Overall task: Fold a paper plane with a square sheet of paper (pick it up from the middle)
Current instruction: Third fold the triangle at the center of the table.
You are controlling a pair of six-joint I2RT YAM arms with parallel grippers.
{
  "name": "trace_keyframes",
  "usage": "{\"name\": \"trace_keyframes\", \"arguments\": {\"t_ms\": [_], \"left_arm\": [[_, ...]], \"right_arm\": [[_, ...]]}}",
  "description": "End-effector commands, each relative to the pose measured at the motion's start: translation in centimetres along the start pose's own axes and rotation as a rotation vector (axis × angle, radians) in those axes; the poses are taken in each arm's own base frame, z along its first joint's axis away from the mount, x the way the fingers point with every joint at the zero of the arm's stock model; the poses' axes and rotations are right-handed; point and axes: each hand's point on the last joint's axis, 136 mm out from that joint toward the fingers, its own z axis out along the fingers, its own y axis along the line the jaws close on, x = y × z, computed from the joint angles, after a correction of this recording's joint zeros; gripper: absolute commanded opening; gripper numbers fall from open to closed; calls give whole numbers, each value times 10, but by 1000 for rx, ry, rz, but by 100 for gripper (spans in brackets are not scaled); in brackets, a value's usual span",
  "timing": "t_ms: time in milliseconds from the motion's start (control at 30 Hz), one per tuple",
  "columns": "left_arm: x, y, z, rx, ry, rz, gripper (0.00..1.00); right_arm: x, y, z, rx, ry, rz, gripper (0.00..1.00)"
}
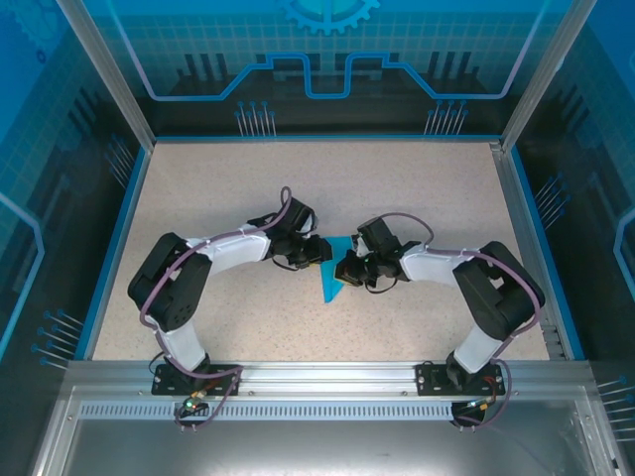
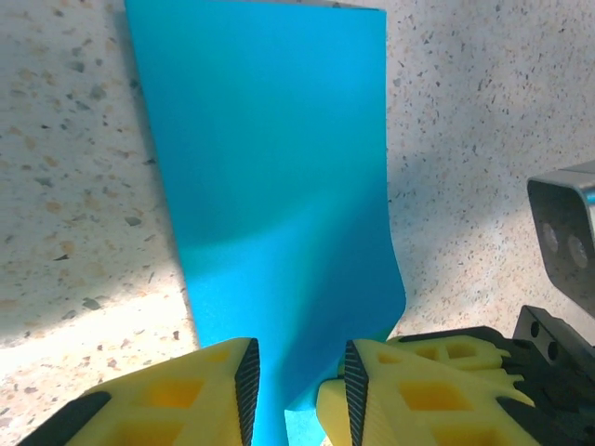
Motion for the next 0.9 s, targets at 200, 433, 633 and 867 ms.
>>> {"name": "trace_keyframes", "arguments": {"t_ms": [200,433,633,867], "left_arm": [[10,18,-4,-72,1,-26,31],[9,20,-1,-83,-1,-26,30],[9,22,1,-90,4,-28,29],[10,25,3,-98,7,-27,29]], "right_arm": [[-2,14,10,-37,26,-50,7],[-3,15,15,-40,38,-59,6],[-4,13,19,-32,42,-60,6],[-3,15,20,-36,50,-76,6]]}}
